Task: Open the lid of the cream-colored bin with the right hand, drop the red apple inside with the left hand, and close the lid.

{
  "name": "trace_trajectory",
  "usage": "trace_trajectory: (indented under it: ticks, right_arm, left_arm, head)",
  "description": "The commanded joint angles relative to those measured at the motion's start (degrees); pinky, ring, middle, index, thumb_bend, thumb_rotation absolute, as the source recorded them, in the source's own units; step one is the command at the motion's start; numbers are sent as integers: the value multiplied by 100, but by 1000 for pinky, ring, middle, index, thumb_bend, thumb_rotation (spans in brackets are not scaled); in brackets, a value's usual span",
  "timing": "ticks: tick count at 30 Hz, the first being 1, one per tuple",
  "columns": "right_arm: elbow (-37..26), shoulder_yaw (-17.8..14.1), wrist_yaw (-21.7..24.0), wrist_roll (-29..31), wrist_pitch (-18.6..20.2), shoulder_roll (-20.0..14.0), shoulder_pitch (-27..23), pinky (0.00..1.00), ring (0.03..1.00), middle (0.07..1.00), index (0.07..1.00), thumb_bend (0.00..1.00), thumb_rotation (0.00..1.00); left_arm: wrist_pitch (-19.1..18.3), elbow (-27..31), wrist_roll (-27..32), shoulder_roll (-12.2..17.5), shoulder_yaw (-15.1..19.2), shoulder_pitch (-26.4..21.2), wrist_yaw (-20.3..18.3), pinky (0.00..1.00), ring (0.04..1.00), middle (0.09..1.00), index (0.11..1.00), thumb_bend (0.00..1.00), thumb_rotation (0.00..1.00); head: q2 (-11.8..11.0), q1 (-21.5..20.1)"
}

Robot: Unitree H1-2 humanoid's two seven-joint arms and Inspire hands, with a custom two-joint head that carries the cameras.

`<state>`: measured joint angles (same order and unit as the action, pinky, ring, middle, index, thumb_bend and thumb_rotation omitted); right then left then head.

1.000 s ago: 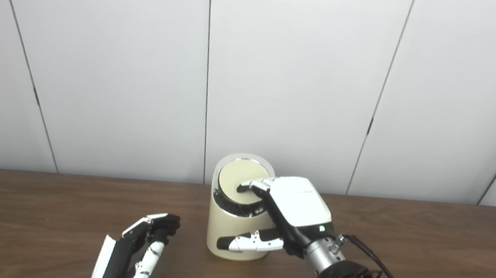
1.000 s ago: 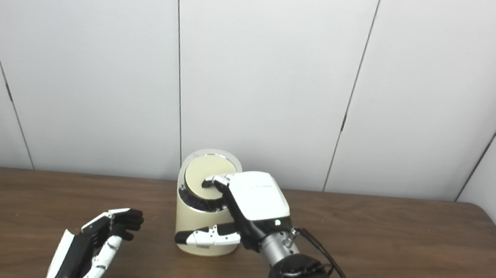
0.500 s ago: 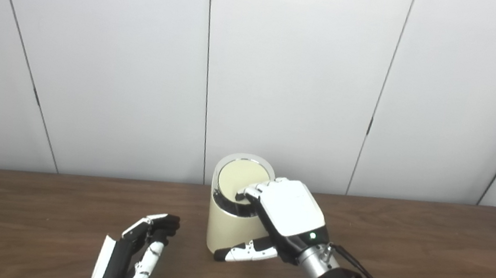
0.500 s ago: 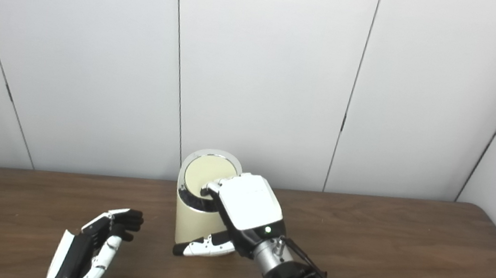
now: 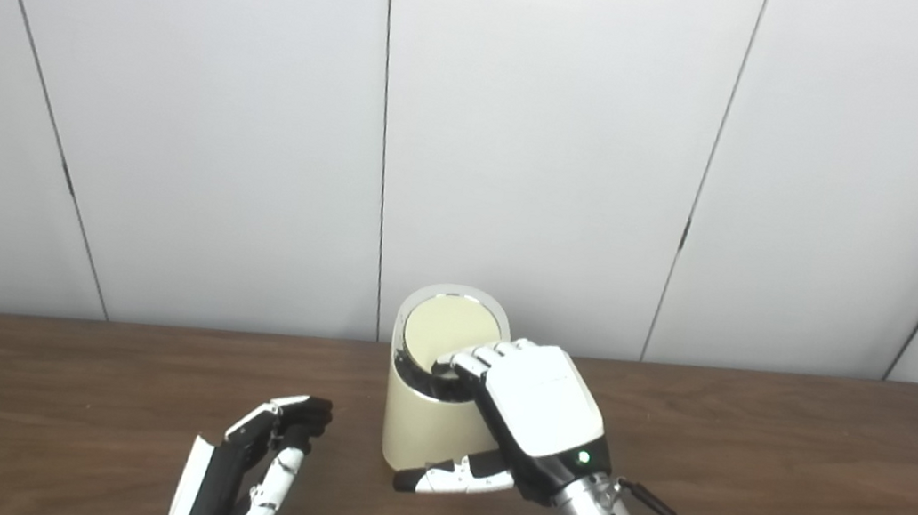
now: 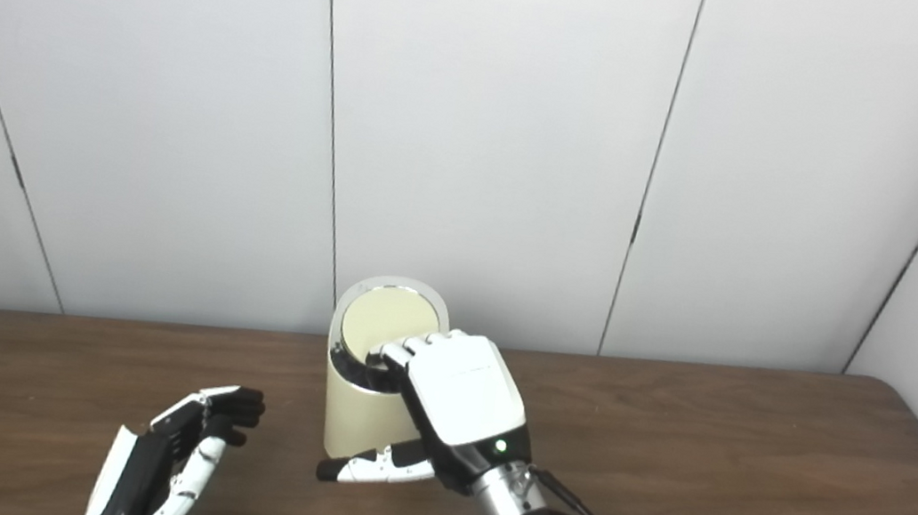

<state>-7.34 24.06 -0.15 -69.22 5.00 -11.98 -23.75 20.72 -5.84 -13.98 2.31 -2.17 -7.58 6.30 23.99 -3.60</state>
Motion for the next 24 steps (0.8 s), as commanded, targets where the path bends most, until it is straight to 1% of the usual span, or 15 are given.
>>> trace_trajectory:
  ticks: [1, 2, 3, 7, 12, 14, 17, 19, 20, 21, 24]
  right_arm:
    - [-71, -47, -206, 92, -129, 44, -67, 743, 778, 779, 764, 835, 873]
    - [-80, -67, -188, 89, -95, 60, -51, 771, 808, 808, 792, 826, 872]
    - [-75, -81, -185, 71, -66, 74, -43, 818, 859, 859, 842, 816, 889]
    - [-64, -127, -73, 21, 34, 121, -41, 928, 985, 984, 977, 800, 930]
    - [-42, -195, -26, -17, 136, 187, 1, 982, 1000, 1000, 1000, 796, 897]
    - [-49, -233, -88, 5, 163, 209, 38, 997, 1000, 1000, 1000, 794, 880]
    - [-9, -320, -394, -17, 190, 241, 90, 1000, 1000, 1000, 1000, 789, 865]
    - [86, -419, -727, 31, 162, 264, 120, 1000, 1000, 1000, 1000, 799, 872]
    - [147, -474, -920, 57, 139, 260, 131, 1000, 1000, 1000, 1000, 802, 883]
    - [190, -505, -1049, 72, 122, 257, 137, 1000, 1000, 1000, 1000, 808, 918]
    - [271, -634, -1561, 157, 44, 236, 195, 1000, 1000, 1000, 1000, 827, 982]
  left_arm:
    - [71, -96, -133, 55, 14, -150, 81, 632, 692, 702, 709, 349, 780]
    - [101, -137, -163, 64, 7, -164, 93, 633, 693, 703, 710, 344, 782]
    - [116, -171, -177, 70, 0, -177, 97, 631, 693, 702, 710, 338, 786]
    - [88, -249, -180, 69, -8, -203, 88, 631, 695, 703, 711, 332, 782]
    - [95, -321, -170, 45, 1, -217, 104, 636, 698, 707, 711, 346, 761]
    - [135, -347, -197, 52, -9, -227, 116, 633, 696, 706, 711, 343, 762]
    - [160, -376, -139, 50, -9, -233, 95, 623, 691, 703, 707, 333, 749]
    - [173, -385, -135, 59, -12, -232, 90, 618, 688, 702, 706, 332, 742]
    - [175, -388, -126, 60, -10, -230, 88, 615, 685, 701, 705, 329, 742]
    - [179, -390, -117, 61, -8, -228, 86, 619, 686, 701, 706, 330, 741]
    - [134, -362, -88, 54, 4, -211, 75, 633, 694, 703, 708, 341, 741]
  head:
    - [-38, -6]
    - [-53, -2]
    - [-66, 4]
    - [-107, -11]
    - [-148, -13]
    - [-153, -13]
    - [-153, -13]
    - [-162, -19]
    - [-162, -19]
    - [-169, -12]
    - [-163, 6]
